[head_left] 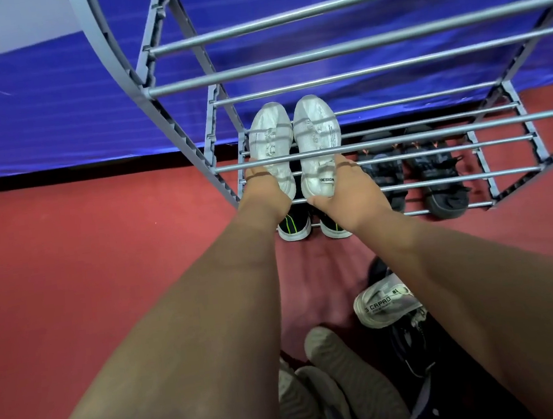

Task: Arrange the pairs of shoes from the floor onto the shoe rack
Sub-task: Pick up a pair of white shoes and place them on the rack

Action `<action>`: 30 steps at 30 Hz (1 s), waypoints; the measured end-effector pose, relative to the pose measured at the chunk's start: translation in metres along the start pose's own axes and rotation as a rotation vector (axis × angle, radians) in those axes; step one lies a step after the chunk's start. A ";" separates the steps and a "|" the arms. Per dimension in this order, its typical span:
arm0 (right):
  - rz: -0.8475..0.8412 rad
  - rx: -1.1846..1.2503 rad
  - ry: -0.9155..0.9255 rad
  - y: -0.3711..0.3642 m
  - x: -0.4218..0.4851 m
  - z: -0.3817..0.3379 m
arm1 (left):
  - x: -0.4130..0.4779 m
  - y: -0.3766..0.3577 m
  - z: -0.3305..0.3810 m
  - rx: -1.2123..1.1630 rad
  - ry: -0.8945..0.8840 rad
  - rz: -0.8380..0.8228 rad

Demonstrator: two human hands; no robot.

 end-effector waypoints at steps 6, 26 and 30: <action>-0.058 -0.053 -0.011 0.001 -0.003 -0.001 | -0.016 0.009 0.006 0.113 -0.005 -0.023; -0.289 -0.426 -0.097 0.064 -0.149 0.034 | -0.183 -0.037 0.033 0.168 -0.099 -0.489; -0.322 -0.449 -0.255 0.090 -0.179 0.072 | -0.213 -0.068 0.042 0.267 -0.147 -0.435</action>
Point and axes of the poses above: each hand's wrist, its own x-axis towards the middle knuckle, its own y-axis out of the back of the hand, z = x × y, the point moved 10 cm from there along x, towards the middle knuckle, and after that the axes turned 9 degrees about x, right-handed, at the moved point
